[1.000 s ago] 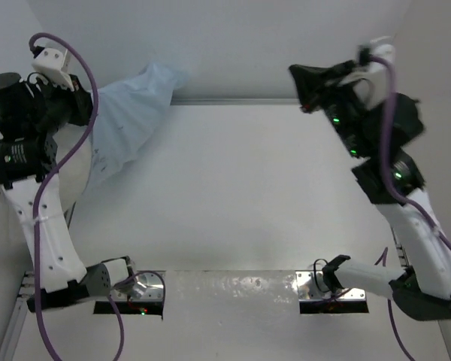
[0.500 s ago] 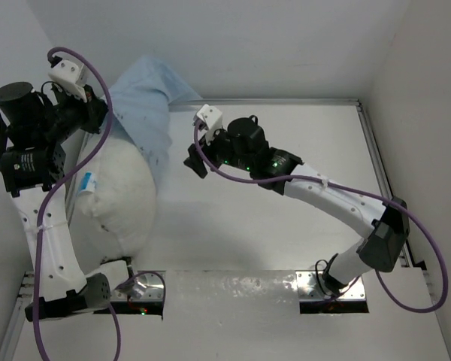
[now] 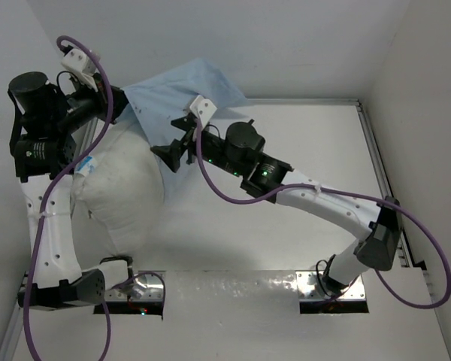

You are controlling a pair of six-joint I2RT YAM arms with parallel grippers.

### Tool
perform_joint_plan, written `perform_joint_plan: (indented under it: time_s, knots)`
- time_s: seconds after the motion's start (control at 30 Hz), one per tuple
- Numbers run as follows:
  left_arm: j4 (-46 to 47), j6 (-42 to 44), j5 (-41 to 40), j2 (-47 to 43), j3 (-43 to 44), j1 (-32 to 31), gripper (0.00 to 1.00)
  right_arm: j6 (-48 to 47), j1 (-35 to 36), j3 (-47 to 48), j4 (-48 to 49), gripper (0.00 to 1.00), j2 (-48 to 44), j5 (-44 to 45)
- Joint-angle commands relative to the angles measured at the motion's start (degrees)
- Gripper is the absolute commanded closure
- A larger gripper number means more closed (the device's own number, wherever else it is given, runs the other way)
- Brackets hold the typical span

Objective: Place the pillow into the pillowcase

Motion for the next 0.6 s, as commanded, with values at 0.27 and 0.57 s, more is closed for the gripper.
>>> perform_joint_plan:
  time_s: [0.27,0.57]
  knots:
    - [6.68,1.84,-1.17,-1.48,-1.16,-6.60,1.00,-6.19,5.59,19.43,8.38,0.16,18.73,26.58]
    - [5.00,5.52,-0.73,-1.39,-5.11,-10.62,1.00,-12.08,5.51,27.10,11.36,1.00,27.35,44.62]
